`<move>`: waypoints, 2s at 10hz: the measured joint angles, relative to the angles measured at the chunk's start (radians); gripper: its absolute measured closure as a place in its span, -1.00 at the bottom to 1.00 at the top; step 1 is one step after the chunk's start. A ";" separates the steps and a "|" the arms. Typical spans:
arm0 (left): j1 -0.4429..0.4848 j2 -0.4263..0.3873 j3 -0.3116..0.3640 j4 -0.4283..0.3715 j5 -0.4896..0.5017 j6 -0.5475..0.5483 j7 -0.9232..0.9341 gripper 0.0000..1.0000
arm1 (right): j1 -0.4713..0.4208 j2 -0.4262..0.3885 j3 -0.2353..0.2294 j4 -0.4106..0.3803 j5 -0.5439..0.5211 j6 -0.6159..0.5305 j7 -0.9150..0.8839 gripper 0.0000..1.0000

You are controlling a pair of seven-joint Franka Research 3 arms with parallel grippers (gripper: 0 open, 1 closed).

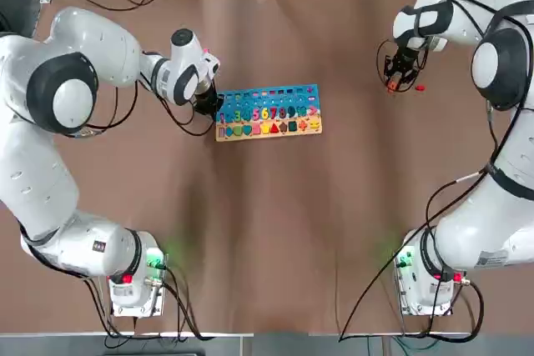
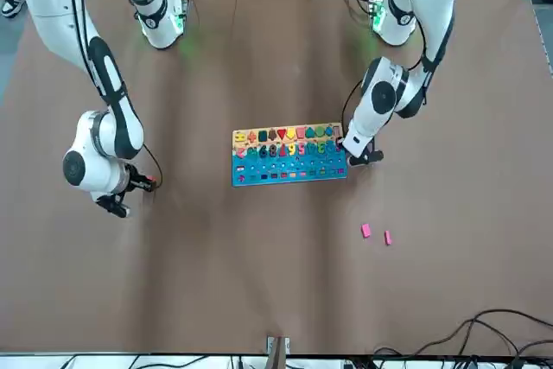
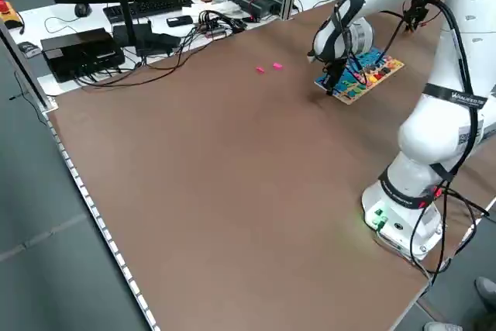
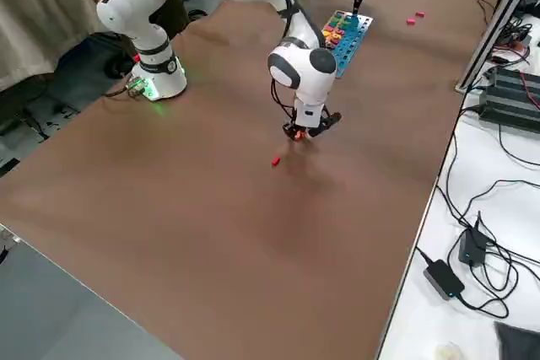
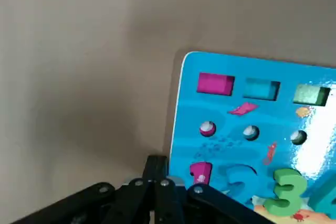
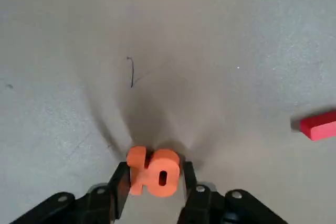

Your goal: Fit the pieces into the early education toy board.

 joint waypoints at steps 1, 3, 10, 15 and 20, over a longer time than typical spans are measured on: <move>-0.010 0.005 0.001 0.007 0.000 0.000 -0.017 0.98 | 0.000 0.000 0.000 0.000 0.000 0.000 0.000 0.09; -0.029 0.016 0.003 0.025 0.002 -0.003 -0.058 0.98 | 0.000 -0.001 0.000 0.000 0.000 -0.004 -0.001 0.15; -0.103 0.057 0.025 0.098 0.008 -0.018 -0.177 0.98 | 0.002 -0.074 0.002 0.020 -0.042 -0.044 -0.116 0.17; -0.212 0.075 0.098 0.143 0.010 -0.036 -0.254 0.98 | 0.007 -0.157 0.027 0.086 -0.109 -0.177 -0.134 0.17; -0.295 0.123 0.140 0.243 0.013 -0.107 -0.359 0.98 | 0.011 -0.227 0.155 0.117 -0.102 -0.298 -0.082 0.17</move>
